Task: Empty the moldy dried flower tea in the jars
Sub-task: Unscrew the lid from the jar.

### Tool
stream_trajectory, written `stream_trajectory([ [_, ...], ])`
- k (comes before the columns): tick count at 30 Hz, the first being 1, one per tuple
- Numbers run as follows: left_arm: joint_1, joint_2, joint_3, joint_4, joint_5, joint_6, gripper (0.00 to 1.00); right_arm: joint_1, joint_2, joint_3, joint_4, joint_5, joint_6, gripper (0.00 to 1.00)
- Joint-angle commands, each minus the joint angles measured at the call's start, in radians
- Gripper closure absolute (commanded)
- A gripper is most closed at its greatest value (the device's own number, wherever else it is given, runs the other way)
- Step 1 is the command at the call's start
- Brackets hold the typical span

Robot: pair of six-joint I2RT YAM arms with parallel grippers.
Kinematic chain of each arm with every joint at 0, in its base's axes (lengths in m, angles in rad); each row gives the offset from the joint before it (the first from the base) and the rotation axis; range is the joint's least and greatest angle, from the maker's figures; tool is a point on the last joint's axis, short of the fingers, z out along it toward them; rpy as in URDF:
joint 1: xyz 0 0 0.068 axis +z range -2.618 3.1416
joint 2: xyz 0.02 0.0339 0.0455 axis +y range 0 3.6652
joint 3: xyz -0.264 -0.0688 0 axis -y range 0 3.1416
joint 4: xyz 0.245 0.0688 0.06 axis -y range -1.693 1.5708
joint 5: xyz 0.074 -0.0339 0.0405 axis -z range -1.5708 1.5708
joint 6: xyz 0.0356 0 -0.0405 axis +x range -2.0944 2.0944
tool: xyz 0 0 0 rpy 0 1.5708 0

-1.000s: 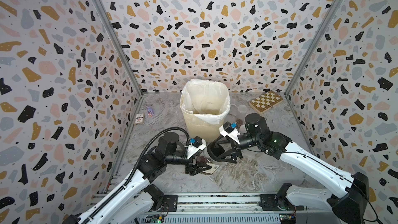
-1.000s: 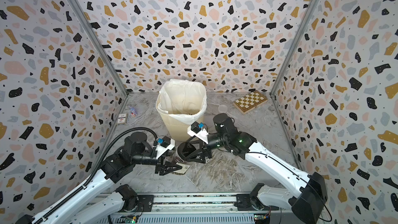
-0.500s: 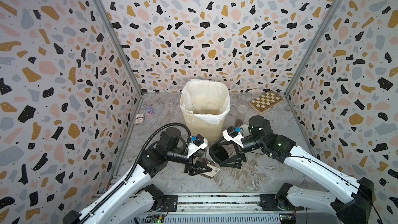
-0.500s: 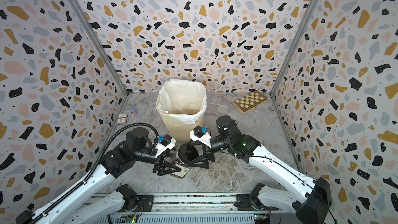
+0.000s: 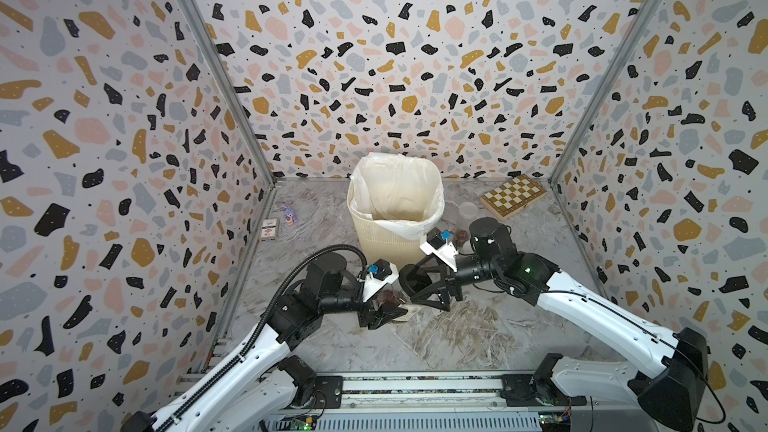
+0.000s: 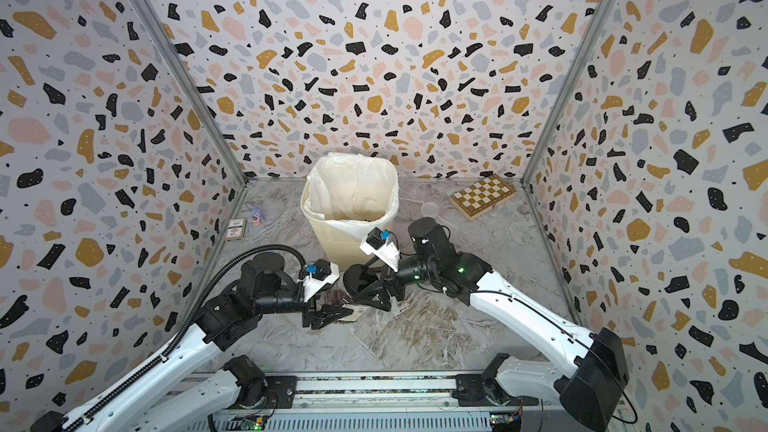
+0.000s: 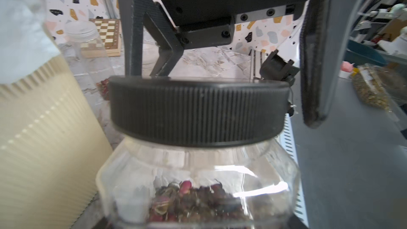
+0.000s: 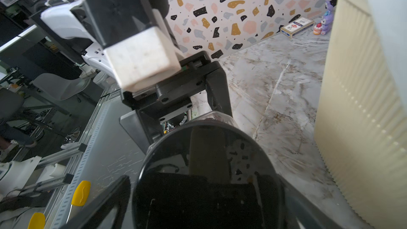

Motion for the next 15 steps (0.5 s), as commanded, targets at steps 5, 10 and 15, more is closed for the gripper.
stream_trajectory([
  [5,0.005,-0.031,-0.046,0.106,-0.201,-0.001,0.45,0.009,0.082,0.074,0.01,0.068,0.122,0.01],
  [10,0.005,-0.039,-0.065,0.106,-0.246,-0.006,0.45,0.013,0.106,0.106,0.012,0.087,0.143,0.01],
  [15,0.005,-0.036,-0.07,0.106,-0.25,-0.007,0.46,0.014,0.125,0.127,0.0,0.108,0.151,0.01],
])
